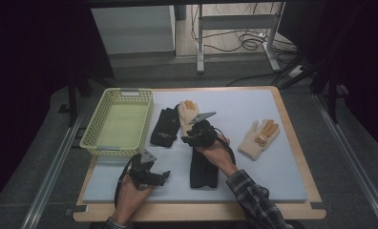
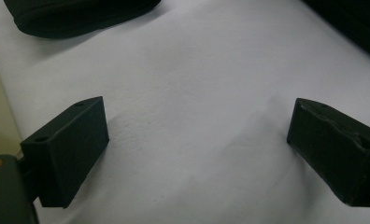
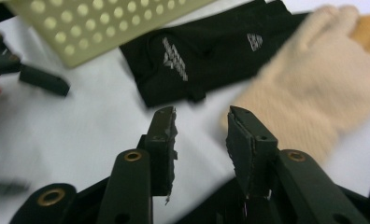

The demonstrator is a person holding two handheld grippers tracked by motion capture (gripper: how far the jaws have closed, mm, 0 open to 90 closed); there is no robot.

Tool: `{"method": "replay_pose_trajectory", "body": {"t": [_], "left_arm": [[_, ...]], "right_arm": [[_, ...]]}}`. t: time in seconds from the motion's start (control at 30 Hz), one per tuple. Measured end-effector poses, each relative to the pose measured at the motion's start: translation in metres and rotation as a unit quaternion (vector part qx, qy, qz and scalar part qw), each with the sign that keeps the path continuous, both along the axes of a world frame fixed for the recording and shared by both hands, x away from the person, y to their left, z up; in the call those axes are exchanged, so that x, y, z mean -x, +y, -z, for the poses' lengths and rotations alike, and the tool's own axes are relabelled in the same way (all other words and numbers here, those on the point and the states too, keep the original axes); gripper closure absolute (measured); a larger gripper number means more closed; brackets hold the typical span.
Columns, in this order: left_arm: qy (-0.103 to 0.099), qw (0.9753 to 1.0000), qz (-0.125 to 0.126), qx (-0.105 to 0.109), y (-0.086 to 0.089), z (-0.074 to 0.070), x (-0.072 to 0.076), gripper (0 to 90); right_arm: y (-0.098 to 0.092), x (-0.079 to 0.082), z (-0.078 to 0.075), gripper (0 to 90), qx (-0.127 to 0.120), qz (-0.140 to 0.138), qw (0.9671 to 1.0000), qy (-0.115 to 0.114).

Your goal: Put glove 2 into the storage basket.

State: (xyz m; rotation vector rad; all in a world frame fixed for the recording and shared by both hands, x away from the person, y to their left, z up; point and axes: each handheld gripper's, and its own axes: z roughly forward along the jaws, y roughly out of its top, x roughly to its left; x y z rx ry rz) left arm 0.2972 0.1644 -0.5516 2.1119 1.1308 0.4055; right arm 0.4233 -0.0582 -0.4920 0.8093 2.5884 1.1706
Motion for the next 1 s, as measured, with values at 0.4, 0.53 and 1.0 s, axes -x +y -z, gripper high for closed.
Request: {"method": "replay_pose_trajectory", "body": {"t": [0.4, 0.53, 1.0], "left_arm": [[0.001, 1.0000, 0.000, 0.001, 0.000, 0.000, 0.000, 5.6], [0.000, 1.0000, 0.001, 0.001, 0.000, 0.000, 0.000, 5.6], [0.001, 1.0000, 0.000, 0.001, 0.000, 0.000, 0.000, 5.6]], "right_arm": [[0.056, -0.052, 0.020, 44.8, 0.012, 0.013, 0.9998, 0.000], [0.068, -0.067, 0.028, 35.6, 0.009, 0.024, 0.9996, 0.006], [0.080, -0.079, 0.037, 83.6, 0.035, 0.031, 0.9986, 0.025]]}}
